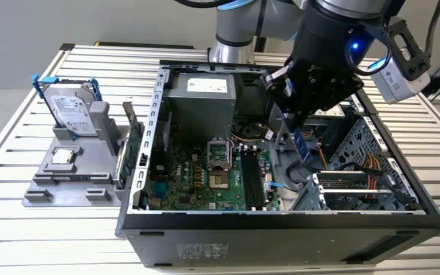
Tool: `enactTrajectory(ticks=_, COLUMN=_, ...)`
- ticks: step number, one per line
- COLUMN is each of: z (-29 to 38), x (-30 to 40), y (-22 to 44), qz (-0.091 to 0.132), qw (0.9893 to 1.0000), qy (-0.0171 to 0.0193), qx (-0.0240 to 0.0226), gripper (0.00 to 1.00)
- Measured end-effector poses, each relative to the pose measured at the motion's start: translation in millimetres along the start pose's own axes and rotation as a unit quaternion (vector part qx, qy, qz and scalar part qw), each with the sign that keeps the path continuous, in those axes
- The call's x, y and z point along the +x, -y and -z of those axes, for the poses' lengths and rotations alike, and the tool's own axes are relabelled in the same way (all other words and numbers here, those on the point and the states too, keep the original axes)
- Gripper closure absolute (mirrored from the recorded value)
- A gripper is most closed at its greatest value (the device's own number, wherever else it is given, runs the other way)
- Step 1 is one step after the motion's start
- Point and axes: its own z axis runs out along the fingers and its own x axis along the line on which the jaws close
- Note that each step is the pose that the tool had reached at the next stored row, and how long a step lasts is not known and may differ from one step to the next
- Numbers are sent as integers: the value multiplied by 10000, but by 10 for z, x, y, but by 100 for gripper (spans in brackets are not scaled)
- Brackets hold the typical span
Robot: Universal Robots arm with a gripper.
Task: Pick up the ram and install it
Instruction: 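Insert the ram into the slot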
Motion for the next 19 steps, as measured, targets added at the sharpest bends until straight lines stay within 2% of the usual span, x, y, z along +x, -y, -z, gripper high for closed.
enactTrajectory(ticks=6, z=-46, x=0, y=1, qz=0, qw=10000, qy=0, qx=0, gripper=100)
enactTrajectory(ticks=14, z=-158, x=1, y=4, qz=-2, qw=10000, qy=0, qx=1, gripper=100)
enactTrajectory(ticks=19, z=-191, x=4, y=5, qz=-52, qw=10000, qy=9, qx=7, gripper=100)
